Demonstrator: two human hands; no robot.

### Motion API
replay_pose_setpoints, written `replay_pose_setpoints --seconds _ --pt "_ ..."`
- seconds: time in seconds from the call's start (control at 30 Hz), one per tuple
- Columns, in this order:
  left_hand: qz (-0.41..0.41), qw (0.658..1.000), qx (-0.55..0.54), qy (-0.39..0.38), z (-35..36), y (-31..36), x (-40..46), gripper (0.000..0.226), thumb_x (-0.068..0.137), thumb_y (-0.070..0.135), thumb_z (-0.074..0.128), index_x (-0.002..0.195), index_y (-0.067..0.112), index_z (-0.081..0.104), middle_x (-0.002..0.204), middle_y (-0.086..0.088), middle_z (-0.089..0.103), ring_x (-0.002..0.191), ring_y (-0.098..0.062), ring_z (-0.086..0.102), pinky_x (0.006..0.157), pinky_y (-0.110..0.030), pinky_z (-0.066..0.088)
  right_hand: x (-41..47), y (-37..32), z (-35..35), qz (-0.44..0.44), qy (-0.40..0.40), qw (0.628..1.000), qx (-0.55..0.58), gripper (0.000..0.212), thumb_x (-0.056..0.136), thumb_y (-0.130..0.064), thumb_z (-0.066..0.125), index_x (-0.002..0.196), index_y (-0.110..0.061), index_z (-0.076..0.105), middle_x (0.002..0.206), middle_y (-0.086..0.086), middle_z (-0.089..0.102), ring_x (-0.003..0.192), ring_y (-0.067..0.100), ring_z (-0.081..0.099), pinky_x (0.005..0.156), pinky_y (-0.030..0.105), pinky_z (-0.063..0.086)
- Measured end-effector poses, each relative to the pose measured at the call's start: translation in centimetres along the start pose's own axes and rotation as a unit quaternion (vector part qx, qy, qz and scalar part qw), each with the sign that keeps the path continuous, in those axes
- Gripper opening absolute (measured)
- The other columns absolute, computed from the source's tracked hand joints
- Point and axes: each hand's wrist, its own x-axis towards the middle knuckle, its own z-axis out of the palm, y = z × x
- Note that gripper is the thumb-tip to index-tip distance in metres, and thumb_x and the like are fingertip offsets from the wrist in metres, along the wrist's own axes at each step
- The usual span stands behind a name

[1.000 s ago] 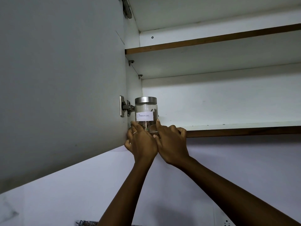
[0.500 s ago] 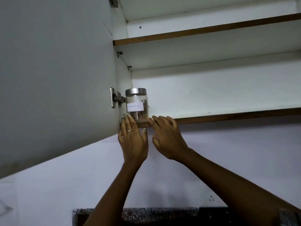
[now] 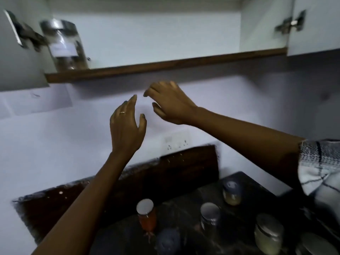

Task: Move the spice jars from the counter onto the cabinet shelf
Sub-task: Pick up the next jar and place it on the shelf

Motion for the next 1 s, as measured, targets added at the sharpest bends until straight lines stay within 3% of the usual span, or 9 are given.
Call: replay_pose_setpoints --seconds 0.2,0.43,0.6,0.83,1.0 --pt "-0.003 0.991 -0.053 -0.126 5.0 4.1 -6.6 0.054 0.093 0.028 0.053 0.143 0.017 0.037 0.146 -0.006 0.044 0.133 -0.027 0.042 0.112 -0.039 0.029 -8.0 1.4 0.1 0.019 -0.067 0.997 -0.047 0.039 0.090 -0.009 0.039 0.127 -0.013 0.051 0.127 0.006 0.054 0.111 0.024 0.050 0.088 0.034 0.035" --pt "0.014 0.977 -0.088 -0.194 8.6 10.2 -12.3 0.053 0.092 0.026 0.052 0.141 0.015 0.039 0.139 -0.010 0.050 0.126 -0.029 0.047 0.107 -0.042 0.036 -17.1 4.2 0.5 0.054 -0.115 0.992 -0.013 0.037 0.085 -0.008 0.042 0.120 -0.014 0.055 0.119 0.005 0.056 0.107 0.025 0.050 0.081 0.031 0.031" --pt "0.019 0.967 -0.110 -0.231 11.2 15.4 -16.9 0.051 0.090 0.023 0.054 0.139 0.014 0.042 0.131 -0.010 0.055 0.118 -0.027 0.052 0.099 -0.039 0.041 -24.9 7.0 0.9 0.093 -0.156 0.982 0.046 0.026 0.087 -0.010 0.047 0.108 -0.011 0.062 0.113 0.009 0.059 0.103 0.028 0.052 0.079 0.034 0.037" --pt "-0.072 0.928 -0.185 -0.316 16.7 24.4 -26.2 0.047 0.087 0.023 0.058 0.132 0.021 0.045 0.128 -0.004 0.055 0.116 -0.019 0.052 0.097 -0.038 0.044 -37.7 11.8 1.7 0.112 -0.272 0.951 0.092 0.019 0.087 -0.012 0.051 0.100 -0.010 0.066 0.106 0.010 0.061 0.098 0.027 0.053 0.079 0.037 0.042" --pt "-0.219 0.868 -0.233 -0.380 20.3 29.6 -33.8 0.046 0.086 0.022 0.058 0.130 0.021 0.047 0.125 -0.003 0.056 0.111 -0.019 0.055 0.095 -0.034 0.045 -45.4 13.0 2.7 0.153 -0.325 0.920 0.157 0.019 0.088 -0.014 0.049 0.098 -0.014 0.066 0.105 0.005 0.061 0.097 0.021 0.051 0.081 0.034 0.043"
